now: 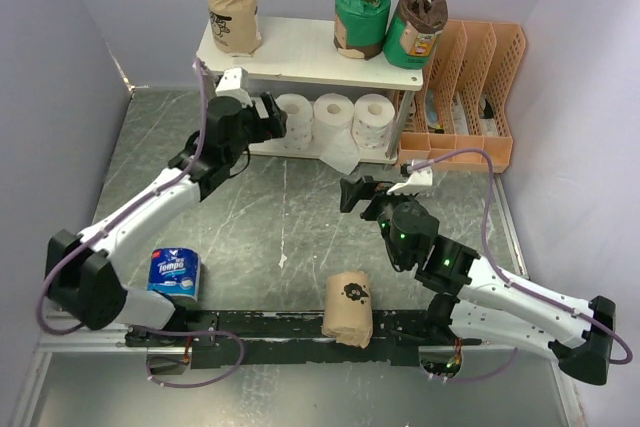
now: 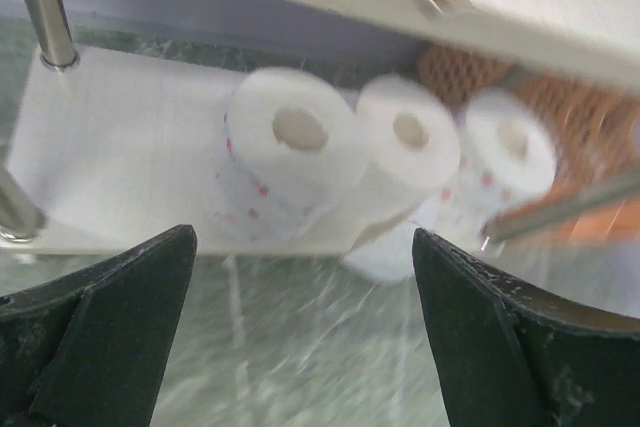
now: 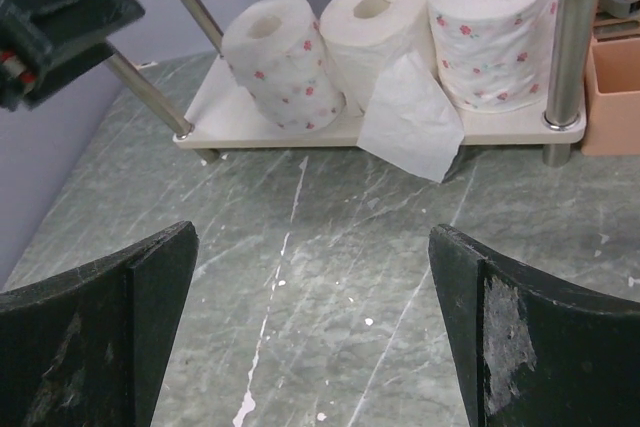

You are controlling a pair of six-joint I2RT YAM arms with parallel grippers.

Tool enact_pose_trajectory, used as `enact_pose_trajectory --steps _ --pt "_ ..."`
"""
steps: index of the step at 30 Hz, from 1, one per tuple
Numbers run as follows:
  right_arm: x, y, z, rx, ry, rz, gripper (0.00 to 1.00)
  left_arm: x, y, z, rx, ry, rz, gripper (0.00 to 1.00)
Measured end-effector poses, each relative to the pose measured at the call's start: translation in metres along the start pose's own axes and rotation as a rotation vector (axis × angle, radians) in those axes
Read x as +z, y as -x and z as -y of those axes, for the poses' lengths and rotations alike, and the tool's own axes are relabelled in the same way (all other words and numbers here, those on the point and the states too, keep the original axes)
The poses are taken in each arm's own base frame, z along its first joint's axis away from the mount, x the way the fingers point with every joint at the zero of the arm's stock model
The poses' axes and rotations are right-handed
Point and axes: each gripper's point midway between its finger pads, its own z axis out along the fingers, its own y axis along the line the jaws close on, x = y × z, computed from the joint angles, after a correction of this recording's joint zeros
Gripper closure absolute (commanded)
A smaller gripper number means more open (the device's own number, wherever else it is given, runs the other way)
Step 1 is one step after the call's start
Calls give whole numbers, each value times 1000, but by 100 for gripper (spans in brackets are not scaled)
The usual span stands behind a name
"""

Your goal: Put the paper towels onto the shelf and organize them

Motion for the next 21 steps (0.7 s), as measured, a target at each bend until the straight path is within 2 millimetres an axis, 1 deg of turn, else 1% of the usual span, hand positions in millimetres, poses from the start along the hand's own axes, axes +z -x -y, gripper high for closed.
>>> enact_pose_trajectory --steps 2,4,7,8,10,11,14,16,19,21 --pt "1 -1 -3 0 15 3 0 -20 -1 2 172 -64 -55 0" --pt "2 -3 -5 -4 25 3 0 -38 -6 -3 369 -113 -121 5" --pt "5 -8 -9 -17 40 -3 0 -64 -17 -21 658 -182 -283 7" --pt "7 -10 -11 -21 45 -6 0 -71 -19 -28 717 -195 -327 8" --pt "9 -15 -15 -28 59 -14 0 -90 -27 -51 840 -243 -456 8" --pt "10 -17 -17 -30 65 -17 0 -99 -31 -63 875 -262 -510 9" --pt "14 -24 -24 -33 94 -31 0 -138 -48 -113 950 -306 -732 11" --pt "16 -28 -28 -33 109 -38 0 -163 -59 -137 963 -349 -863 12" --pt "17 -31 -34 -35 130 -47 0 -189 -74 -153 951 -427 -1004 12" --pt "17 -30 -36 -30 141 -46 0 -200 -84 -160 947 -471 -1067 14"
